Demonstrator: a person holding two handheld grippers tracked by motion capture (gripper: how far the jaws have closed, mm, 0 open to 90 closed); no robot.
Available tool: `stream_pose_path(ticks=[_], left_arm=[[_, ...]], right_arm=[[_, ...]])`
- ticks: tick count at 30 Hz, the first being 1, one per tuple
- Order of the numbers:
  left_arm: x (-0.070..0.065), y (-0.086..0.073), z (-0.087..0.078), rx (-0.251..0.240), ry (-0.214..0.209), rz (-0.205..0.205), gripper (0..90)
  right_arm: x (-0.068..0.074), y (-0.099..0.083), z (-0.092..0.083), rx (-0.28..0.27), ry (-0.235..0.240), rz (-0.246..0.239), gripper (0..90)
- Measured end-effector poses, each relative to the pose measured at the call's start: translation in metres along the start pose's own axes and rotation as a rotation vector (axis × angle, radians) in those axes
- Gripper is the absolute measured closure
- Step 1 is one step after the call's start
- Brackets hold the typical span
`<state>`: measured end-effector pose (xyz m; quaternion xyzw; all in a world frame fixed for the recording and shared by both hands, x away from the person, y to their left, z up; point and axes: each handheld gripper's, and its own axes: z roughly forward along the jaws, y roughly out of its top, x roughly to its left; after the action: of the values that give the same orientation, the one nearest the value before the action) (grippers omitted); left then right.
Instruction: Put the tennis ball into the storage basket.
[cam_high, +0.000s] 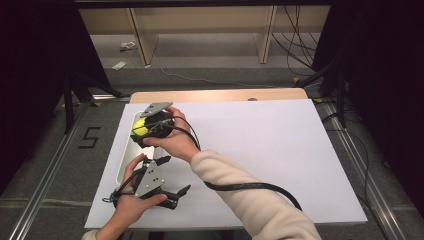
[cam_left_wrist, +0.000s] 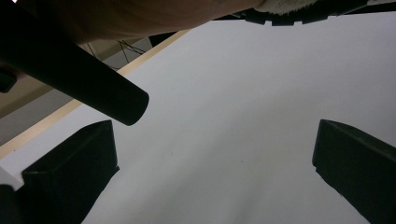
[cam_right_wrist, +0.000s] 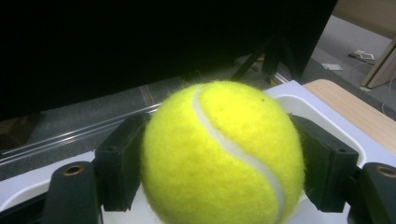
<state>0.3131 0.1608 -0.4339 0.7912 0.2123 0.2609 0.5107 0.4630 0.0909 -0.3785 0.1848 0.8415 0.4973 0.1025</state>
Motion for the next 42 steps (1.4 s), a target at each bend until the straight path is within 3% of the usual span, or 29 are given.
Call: stream_pose_path(ticks=[42], left_arm=[[-0.001, 0.000, 0.000, -0.005, -0.005, -0.005, 0.0]], right_arm=[[0.003, 0.000, 0.014, 0.026, 0.024, 0.003, 26.8]])
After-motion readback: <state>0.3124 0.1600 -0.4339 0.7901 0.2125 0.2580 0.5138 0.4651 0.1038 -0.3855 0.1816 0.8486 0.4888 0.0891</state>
